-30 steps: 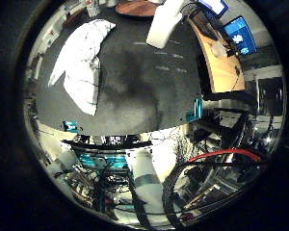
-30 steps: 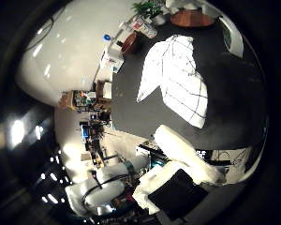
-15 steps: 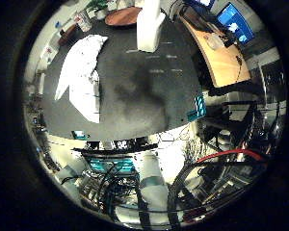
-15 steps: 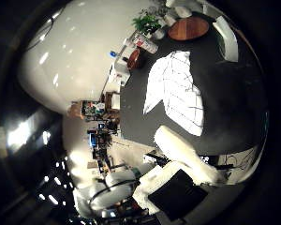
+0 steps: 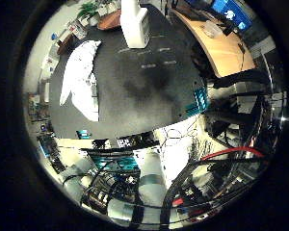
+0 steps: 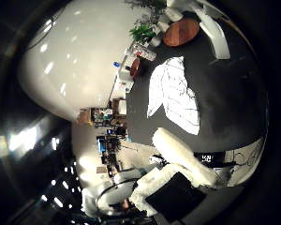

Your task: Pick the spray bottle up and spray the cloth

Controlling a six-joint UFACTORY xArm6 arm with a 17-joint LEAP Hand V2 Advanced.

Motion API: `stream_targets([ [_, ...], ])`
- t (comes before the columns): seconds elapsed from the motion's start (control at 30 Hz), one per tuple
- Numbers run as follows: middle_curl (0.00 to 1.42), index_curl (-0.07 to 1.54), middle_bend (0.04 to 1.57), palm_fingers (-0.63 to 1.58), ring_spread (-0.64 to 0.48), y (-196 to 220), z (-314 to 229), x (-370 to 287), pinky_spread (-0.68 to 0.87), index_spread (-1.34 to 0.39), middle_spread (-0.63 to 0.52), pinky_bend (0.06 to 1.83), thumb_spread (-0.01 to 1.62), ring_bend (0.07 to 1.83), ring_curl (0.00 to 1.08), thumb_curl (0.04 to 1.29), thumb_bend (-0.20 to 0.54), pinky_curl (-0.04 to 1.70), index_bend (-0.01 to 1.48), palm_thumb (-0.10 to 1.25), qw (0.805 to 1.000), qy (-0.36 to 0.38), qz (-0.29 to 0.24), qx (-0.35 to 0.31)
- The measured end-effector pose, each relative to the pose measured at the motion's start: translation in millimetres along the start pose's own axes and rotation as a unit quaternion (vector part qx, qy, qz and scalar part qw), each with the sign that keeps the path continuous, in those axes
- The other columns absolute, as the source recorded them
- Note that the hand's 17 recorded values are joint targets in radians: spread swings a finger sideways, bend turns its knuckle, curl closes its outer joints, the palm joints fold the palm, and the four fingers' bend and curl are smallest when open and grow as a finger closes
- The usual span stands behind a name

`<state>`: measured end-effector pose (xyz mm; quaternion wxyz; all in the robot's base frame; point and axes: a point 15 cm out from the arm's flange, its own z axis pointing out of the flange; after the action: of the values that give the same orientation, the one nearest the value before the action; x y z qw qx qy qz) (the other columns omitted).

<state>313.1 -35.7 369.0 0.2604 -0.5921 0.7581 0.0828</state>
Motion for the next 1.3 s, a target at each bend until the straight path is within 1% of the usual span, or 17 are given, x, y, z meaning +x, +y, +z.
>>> stream_targets([
  [0.3, 0.36, 0.26, 0.21, 0.12, 0.19, 7.8, -14.2, 29.6, 0.38, -0.24, 0.14, 0.35, 1.18, 0.3, 0.27, 0.29, -0.018, 0.32, 0.15, 0.63, 1.0, 0.0, 0.008, 0.005],
  [0.67, 0.36, 0.26, 0.21, 0.12, 0.19, -2.3, -20.1, 87.5, 0.39, -0.24, 0.14, 0.36, 1.17, 0.32, 0.27, 0.29, -0.018, 0.32, 0.15, 0.62, 0.999, -0.009, 0.039, 0.023],
  [0.93, 0.36, 0.26, 0.22, 0.12, 0.19, -29.8, -21.8, 132.8, 0.39, -0.24, 0.14, 0.37, 1.18, 0.32, 0.26, 0.28, -0.018, 0.31, 0.15, 0.61, 0.998, -0.004, 0.053, 0.035],
  [1.17, 0.36, 0.26, 0.22, 0.11, 0.19, -52.0, -35.9, 169.8, 0.39, -0.23, 0.14, 0.38, 1.19, 0.32, 0.27, 0.27, -0.022, 0.31, 0.15, 0.57, 0.997, 0.01, 0.061, 0.055],
  [1.3, 0.36, 0.25, 0.23, 0.11, 0.19, -62.7, -42.1, 184.8, 0.39, -0.22, 0.13, 0.39, 1.19, 0.34, 0.27, 0.27, -0.021, 0.31, 0.14, 0.55, 0.995, -0.002, 0.072, 0.068],
])
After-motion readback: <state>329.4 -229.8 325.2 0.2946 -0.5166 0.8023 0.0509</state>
